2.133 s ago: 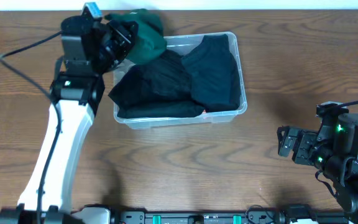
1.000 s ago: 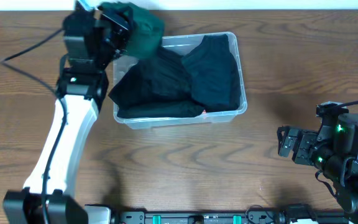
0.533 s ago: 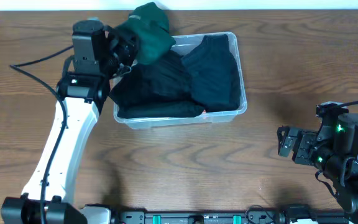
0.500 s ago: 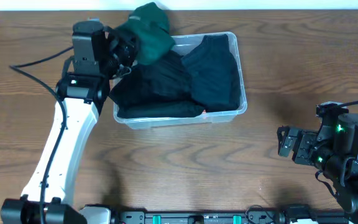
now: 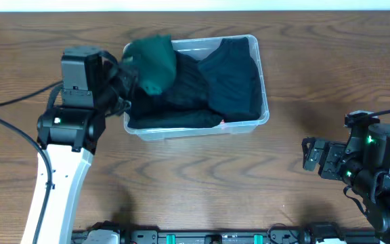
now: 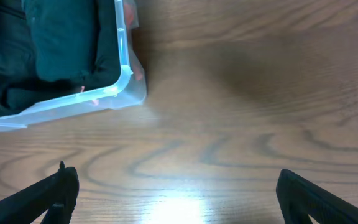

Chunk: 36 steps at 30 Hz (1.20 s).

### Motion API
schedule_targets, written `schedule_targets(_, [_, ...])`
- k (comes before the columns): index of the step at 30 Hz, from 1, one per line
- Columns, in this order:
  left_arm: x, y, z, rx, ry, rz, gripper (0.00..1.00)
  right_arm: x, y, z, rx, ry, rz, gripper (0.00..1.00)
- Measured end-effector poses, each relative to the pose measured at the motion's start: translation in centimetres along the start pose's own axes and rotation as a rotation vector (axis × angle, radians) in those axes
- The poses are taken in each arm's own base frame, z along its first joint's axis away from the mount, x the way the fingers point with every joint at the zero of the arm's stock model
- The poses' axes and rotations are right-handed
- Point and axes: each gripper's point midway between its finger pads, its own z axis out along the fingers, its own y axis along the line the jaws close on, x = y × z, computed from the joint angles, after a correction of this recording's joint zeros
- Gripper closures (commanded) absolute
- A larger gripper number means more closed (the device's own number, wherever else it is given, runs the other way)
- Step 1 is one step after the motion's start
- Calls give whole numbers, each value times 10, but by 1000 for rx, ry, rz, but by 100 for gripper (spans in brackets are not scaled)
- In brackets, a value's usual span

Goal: Pack container
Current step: 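Lower the green clothing into the bin's left side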

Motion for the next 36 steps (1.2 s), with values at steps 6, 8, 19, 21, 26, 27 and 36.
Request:
schedule_targets(6, [10,22,0,-89,45,-42,93,0,0,0,0,0,0,1])
schedule_targets(8, [13,26,0,-108,58,-47,31,0,0,0,0,0,0,1])
schedule_targets(19, [54,33,-15,-104,276,-17,2,0,0,0,0,0,0,1])
schedule_targets(21, [63,41,-29,-122,299,2,2,0,0,0,0,0,0,1])
schedule_targets(26, [69,65,-78,-151,238,69,2,0,0,0,1,1,0,1])
schedule_targets(27, [67,66,-87,-135,209,93,2,0,0,0,0,0,0,1])
schedule_targets(36, [33,-7,-125,217,-81,488,94,0,0,0,1,1,0,1])
